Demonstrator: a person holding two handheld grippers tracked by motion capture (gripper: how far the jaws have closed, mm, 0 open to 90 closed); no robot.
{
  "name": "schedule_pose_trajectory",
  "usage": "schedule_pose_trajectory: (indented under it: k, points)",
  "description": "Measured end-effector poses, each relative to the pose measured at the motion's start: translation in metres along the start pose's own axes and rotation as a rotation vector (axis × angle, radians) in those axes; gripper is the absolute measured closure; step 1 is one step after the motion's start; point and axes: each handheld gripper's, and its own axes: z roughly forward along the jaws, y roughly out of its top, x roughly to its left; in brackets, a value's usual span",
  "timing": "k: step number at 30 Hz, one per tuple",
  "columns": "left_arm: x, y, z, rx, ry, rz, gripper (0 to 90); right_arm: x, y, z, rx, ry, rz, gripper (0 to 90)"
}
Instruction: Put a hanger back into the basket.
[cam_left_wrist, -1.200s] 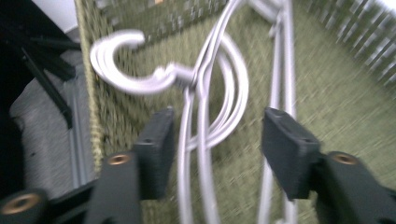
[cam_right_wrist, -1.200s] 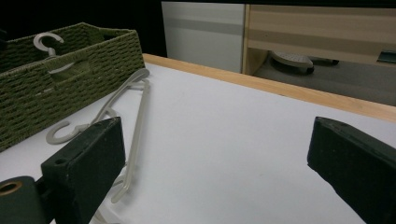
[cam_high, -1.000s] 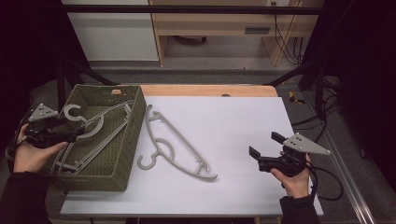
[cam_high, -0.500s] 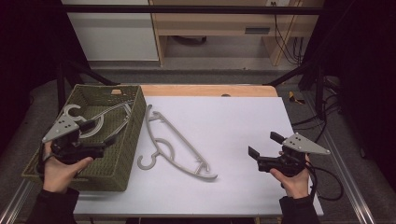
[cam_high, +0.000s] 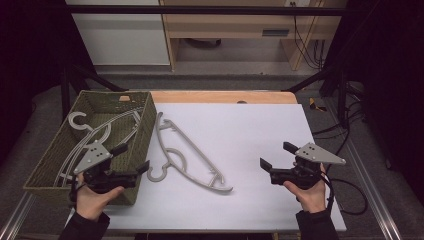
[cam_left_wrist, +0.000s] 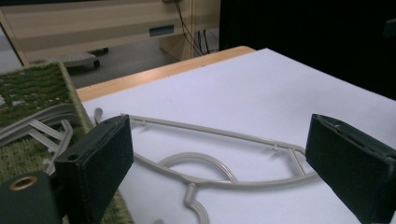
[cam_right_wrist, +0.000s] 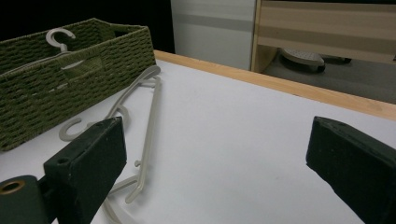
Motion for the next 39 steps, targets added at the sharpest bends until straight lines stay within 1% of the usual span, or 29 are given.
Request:
schedule_pose_trajectory:
  k: [2, 5, 7, 8, 9, 13, 15, 16, 17, 18, 20, 23, 27, 29, 30, 31, 32, 33, 34, 35, 36, 37, 38, 39]
  points:
    - [-0.009, -0.002, 0.009, 0.016, -0.001, -0.010, 7.3, 0.000, 0.000, -0.001, -0.001, -0.003, 0.000, 5.2]
    - [-0.022, -0.006, 0.022, 0.046, -0.006, -0.003, 7.0, -0.002, 0.000, -0.002, -0.008, -0.009, 0.002, 5.3]
    - [-0.029, -0.009, 0.030, 0.057, -0.006, -0.006, 7.0, -0.003, 0.000, -0.003, -0.011, -0.009, 0.003, 5.2]
    - [-0.032, -0.010, 0.032, 0.061, -0.005, -0.006, 7.0, -0.003, -0.001, -0.004, -0.010, -0.010, 0.008, 5.3]
    - [-0.035, -0.012, 0.037, 0.064, 0.005, -0.009, 7.2, -0.004, -0.001, -0.005, -0.010, -0.009, 0.009, 5.2]
    - [-0.040, -0.021, 0.053, 0.091, 0.020, -0.054, 8.1, -0.004, 0.000, -0.006, -0.013, -0.010, 0.008, 5.3]
    - [-0.042, -0.027, 0.061, 0.115, 0.014, -0.076, 8.3, -0.004, 0.000, -0.006, -0.013, -0.013, 0.004, 5.3]
    - [-0.043, -0.031, 0.065, 0.129, 0.023, -0.079, 8.7, -0.004, 0.000, -0.006, -0.017, -0.012, 0.006, 5.3]
    - [-0.044, -0.034, 0.068, 0.142, 0.023, -0.084, 9.2, -0.004, 0.000, -0.007, -0.018, -0.013, 0.006, 5.4]
    - [-0.045, -0.036, 0.071, 0.155, 0.020, -0.091, 9.7, -0.004, 0.000, -0.007, -0.016, -0.009, 0.011, 5.4]
    - [-0.047, -0.041, 0.075, 0.165, 0.021, -0.101, 10.5, -0.004, 0.000, -0.007, -0.017, -0.010, 0.009, 5.4]
    - [-0.050, -0.046, 0.083, 0.196, 0.011, -0.106, 11.6, -0.005, -0.001, -0.007, -0.016, -0.008, 0.010, 5.5]
    - [-0.052, -0.052, 0.092, 0.224, -0.001, -0.090, 13.2, -0.005, -0.001, -0.008, -0.015, -0.005, 0.007, 5.5]
    - [-0.052, -0.055, 0.098, 0.240, -0.036, -0.080, 15.5, -0.005, -0.001, -0.008, -0.018, -0.009, 0.008, 5.5]
    - [-0.053, -0.056, 0.102, 0.258, -0.055, -0.056, 15.5, -0.005, -0.001, -0.008, -0.018, -0.009, 0.008, 5.5]
    - [-0.054, -0.057, 0.105, 0.277, -0.067, -0.042, 15.9, -0.005, -0.001, -0.008, -0.016, -0.008, 0.006, 5.5]
    - [-0.055, -0.058, 0.109, 0.288, -0.087, -0.029, 15.9, -0.004, -0.001, -0.008, -0.016, -0.008, 0.005, 5.5]
    - [-0.058, -0.059, 0.112, 0.297, -0.111, -0.021, 16.1, -0.005, -0.001, -0.008, -0.016, -0.008, 0.005, 5.5]
    - [-0.060, -0.059, 0.116, 0.306, -0.126, -0.004, 16.3, -0.005, -0.001, -0.008, -0.015, -0.009, 0.005, 5.5]
    - [-0.063, -0.059, 0.118, 0.312, -0.136, 0.004, 16.8, -0.005, -0.001, -0.008, -0.016, -0.010, 0.006, 5.5]
    - [-0.067, -0.059, 0.122, 0.320, -0.163, 0.014, 18.1, -0.005, -0.001, -0.008, -0.016, -0.010, 0.007, 5.5]
    - [-0.071, -0.059, 0.124, 0.324, -0.173, 0.023, 19.6, -0.005, -0.001, -0.008, -0.014, -0.008, 0.010, 5.5]
    - [-0.075, -0.058, 0.127, 0.330, -0.184, 0.039, 24.4, -0.005, -0.002, -0.008, -0.012, -0.008, 0.005, 5.5]
    - [-0.079, -0.057, 0.129, 0.335, -0.199, 0.051, 24.4, -0.005, -0.002, -0.008, -0.012, -0.008, 0.005, 5.5]
